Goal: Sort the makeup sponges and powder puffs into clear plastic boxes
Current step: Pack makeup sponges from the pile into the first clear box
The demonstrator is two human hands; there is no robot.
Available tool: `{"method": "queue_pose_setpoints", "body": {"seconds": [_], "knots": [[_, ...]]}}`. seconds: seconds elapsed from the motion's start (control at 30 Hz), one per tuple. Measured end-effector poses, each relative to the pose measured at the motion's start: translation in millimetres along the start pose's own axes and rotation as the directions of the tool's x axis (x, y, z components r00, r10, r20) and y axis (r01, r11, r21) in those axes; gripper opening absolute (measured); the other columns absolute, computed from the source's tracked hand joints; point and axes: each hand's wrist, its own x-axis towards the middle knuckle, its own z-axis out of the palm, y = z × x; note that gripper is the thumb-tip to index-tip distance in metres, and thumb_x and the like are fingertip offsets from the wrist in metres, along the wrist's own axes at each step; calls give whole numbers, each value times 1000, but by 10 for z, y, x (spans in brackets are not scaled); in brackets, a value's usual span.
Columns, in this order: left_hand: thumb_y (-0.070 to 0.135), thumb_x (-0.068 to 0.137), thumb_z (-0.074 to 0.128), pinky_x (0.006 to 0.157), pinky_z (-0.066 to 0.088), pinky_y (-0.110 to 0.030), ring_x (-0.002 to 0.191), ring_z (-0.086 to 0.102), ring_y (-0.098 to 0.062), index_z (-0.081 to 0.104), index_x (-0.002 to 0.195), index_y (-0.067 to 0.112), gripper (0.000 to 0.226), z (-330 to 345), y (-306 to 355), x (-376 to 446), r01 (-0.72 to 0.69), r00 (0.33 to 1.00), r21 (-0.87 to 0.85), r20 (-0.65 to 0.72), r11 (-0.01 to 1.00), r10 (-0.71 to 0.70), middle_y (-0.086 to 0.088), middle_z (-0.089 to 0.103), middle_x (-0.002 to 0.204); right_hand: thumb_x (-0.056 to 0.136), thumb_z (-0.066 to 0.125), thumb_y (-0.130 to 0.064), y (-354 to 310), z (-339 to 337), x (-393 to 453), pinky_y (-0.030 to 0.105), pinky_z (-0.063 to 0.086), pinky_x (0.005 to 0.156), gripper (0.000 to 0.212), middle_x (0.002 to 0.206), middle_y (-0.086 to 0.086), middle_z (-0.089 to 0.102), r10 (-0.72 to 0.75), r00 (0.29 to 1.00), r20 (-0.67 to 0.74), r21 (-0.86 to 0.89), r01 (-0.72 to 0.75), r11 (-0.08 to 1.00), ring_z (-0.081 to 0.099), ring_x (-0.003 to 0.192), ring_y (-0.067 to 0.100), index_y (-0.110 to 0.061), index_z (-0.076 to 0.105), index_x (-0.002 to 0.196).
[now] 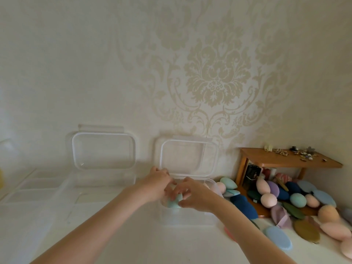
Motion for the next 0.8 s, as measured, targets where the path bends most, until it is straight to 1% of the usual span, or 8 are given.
{"method": "queue_pose_setpoints", "body": {"seconds": [0.17,0.23,0.3,0.47,0.57,0.63,0.73,0.8], "knots": [[10,89,47,84,44,-32,101,48,-25,53,111,18,24,-20,81,-32,51,977,-41,-206,998,-58,-5,41,117,78,69,-15,-34,23,77,18,39,73,20,96,-3,47,-17,998,-54,-38,15,999,49,85,11,-25,56,89],[13,90,47,82,43,-33,100,49,-26,53,108,16,19,-29,110,-24,79,969,-39,-234,996,-86,-6,43,114,73,73,-19,-47,56,134,14,35,64,34,93,-4,45,-29,997,-78,-66,24,998,46,83,13,-29,42,83],[15,90,47,82,43,-34,102,49,-26,53,108,14,19,-22,133,-15,102,967,-27,-233,994,-106,-7,45,114,70,76,-20,-56,82,176,11,34,59,35,88,-6,42,-29,996,-86,-77,22,997,44,79,10,-24,44,84],[26,90,51,93,41,-31,110,46,-27,57,109,17,22,-61,97,-18,94,990,-59,-102,994,-99,-6,48,118,71,74,-15,-10,93,176,0,35,62,29,69,-16,46,-48,998,-28,14,48,999,42,74,-5,-29,50,62],[45,83,58,94,34,-26,113,46,-28,52,117,19,43,-148,111,-43,56,998,-74,11,996,-56,-8,47,120,75,70,-9,13,40,153,7,39,66,15,70,-16,50,-25,1000,16,92,23,995,49,72,-1,-22,64,76],[45,78,64,89,35,-27,115,44,-28,47,120,20,51,-156,124,-40,71,997,-60,47,996,-68,-8,46,122,74,70,-7,39,44,185,15,42,71,22,70,-14,53,3,1000,11,134,-4,991,54,75,7,-25,59,67],[41,72,72,86,38,-30,114,41,-29,45,121,19,60,-99,122,-16,91,995,-31,42,995,-90,-6,42,123,74,73,-18,36,73,258,16,37,64,32,66,-13,47,77,996,-33,6,-77,997,50,77,12,-26,46,60],[36,75,71,86,39,-30,113,40,-28,47,120,21,54,-87,115,-21,93,995,-66,39,993,-91,-5,40,122,76,72,-26,29,53,252,16,33,60,27,66,-11,43,91,995,-35,-58,-93,994,46,77,11,-23,48,65]]}}
